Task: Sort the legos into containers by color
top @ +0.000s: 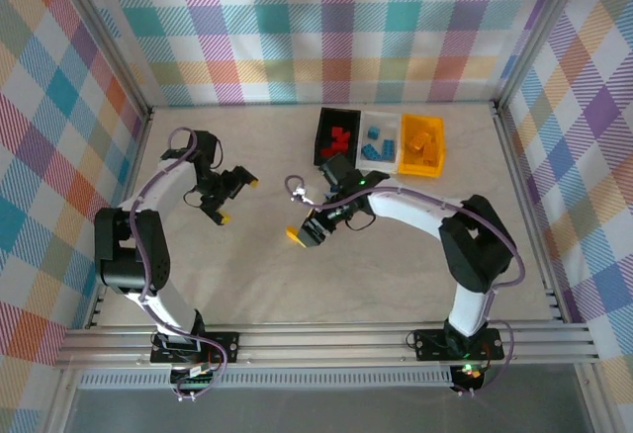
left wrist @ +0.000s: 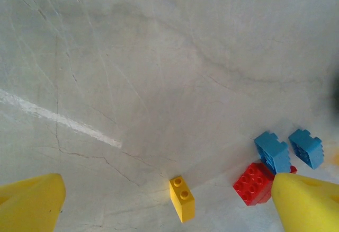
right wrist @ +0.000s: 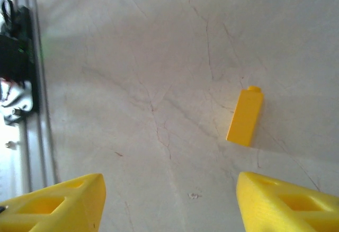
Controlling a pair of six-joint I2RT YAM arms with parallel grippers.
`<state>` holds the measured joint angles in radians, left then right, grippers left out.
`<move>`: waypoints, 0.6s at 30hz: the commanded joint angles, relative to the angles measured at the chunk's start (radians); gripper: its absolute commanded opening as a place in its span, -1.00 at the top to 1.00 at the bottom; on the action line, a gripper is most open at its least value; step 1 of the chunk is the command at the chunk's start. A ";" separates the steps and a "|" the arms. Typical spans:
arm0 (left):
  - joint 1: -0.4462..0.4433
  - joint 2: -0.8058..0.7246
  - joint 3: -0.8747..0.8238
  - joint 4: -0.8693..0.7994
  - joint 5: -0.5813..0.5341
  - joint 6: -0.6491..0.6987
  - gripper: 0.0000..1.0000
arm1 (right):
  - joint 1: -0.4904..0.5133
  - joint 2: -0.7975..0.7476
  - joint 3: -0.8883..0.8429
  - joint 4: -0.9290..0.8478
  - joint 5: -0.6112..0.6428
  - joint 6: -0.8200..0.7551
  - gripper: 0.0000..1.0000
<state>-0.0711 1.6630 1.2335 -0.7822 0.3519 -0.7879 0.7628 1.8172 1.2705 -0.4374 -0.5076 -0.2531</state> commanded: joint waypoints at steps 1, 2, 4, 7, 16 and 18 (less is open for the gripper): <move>0.003 -0.063 -0.018 -0.011 -0.021 0.034 -1.00 | 0.049 0.054 0.037 0.039 0.061 -0.042 -0.36; 0.008 -0.070 -0.026 -0.012 -0.016 0.034 -1.00 | 0.062 0.078 0.054 0.033 0.079 -0.043 -0.37; 0.018 -0.086 -0.043 -0.011 -0.012 0.033 -1.00 | 0.075 0.115 0.082 0.023 0.118 -0.041 -0.38; 0.028 -0.106 -0.065 -0.004 -0.007 0.028 -1.00 | 0.075 0.162 0.112 0.019 0.180 -0.035 -0.36; 0.040 -0.116 -0.065 -0.002 0.005 0.021 -1.00 | 0.074 0.278 0.205 0.003 0.260 -0.010 -0.16; 0.043 -0.114 -0.062 -0.002 0.007 0.021 -1.00 | 0.075 0.291 0.217 -0.011 0.277 -0.009 -0.15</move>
<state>-0.0406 1.5749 1.1732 -0.7788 0.3496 -0.7727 0.8391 2.0579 1.4746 -0.4053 -0.2829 -0.2703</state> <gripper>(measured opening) 0.999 0.579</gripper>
